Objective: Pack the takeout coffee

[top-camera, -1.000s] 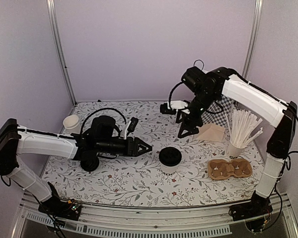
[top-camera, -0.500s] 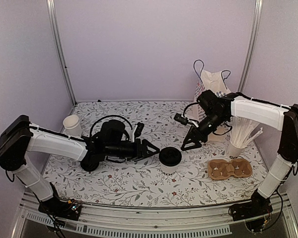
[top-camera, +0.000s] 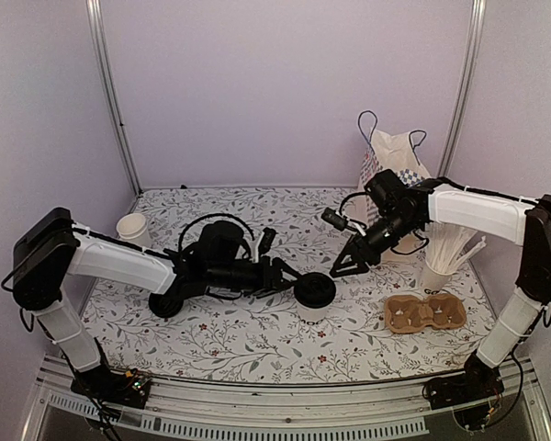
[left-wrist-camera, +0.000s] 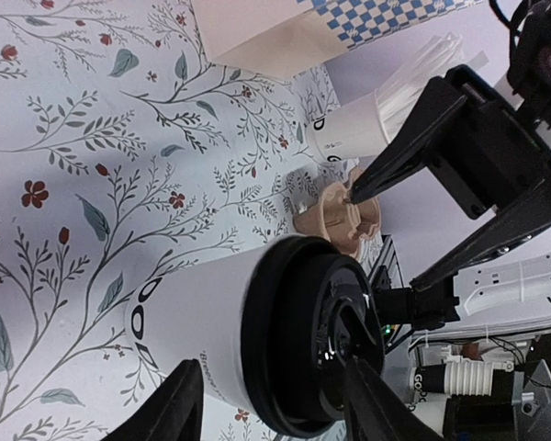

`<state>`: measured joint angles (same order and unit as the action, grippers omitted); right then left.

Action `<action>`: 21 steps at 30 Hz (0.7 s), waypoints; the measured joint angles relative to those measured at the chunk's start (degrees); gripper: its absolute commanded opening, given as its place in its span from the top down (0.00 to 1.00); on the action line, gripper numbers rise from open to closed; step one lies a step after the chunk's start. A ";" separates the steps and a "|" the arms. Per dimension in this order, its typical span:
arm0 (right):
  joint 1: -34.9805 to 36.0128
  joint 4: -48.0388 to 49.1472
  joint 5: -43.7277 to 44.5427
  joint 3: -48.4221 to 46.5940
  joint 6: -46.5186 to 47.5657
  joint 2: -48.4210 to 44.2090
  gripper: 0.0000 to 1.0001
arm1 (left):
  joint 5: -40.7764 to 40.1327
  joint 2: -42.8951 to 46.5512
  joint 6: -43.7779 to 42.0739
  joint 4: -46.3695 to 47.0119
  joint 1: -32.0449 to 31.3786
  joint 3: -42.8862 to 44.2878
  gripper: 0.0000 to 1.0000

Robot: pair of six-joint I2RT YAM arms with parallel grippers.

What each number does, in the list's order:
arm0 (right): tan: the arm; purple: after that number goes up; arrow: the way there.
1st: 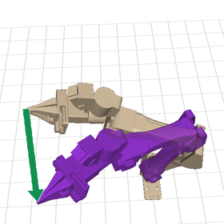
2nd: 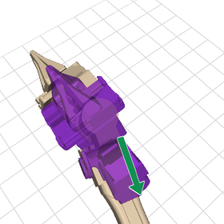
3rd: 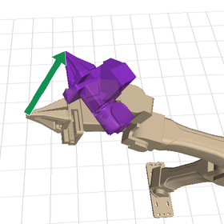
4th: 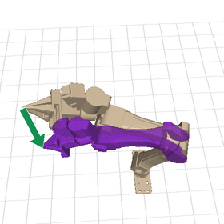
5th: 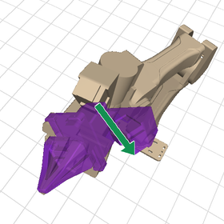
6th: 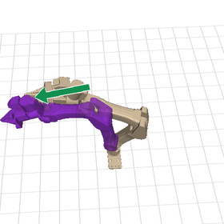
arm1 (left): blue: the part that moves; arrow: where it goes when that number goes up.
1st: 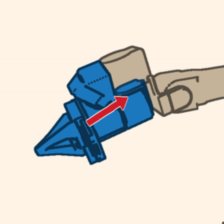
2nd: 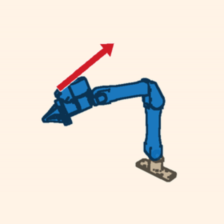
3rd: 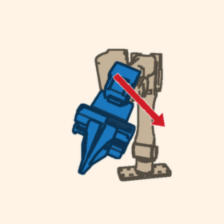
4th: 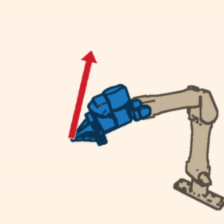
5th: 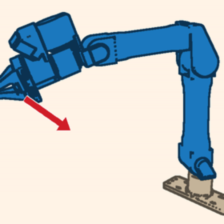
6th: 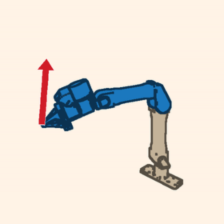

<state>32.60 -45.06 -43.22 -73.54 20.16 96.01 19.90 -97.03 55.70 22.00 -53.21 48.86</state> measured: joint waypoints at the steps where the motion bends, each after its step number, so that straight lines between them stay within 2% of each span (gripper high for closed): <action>1: 0.00 0.22 -0.02 0.02 -0.13 0.04 0.51 | 0.09 -0.22 -0.02 0.00 0.00 0.04 0.46; 10: 0.00 1.01 -0.68 0.04 -0.92 3.43 0.59 | 0.42 -1.38 -0.17 0.11 0.00 0.09 0.48; 21: -0.13 1.84 -2.58 0.22 -1.07 5.46 0.59 | 0.70 -2.40 0.00 1.62 0.09 -0.20 0.49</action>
<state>32.47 -43.22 -45.80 -73.32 19.09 101.47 20.60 -99.44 55.70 23.62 -53.12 48.66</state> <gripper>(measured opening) 0.409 0.512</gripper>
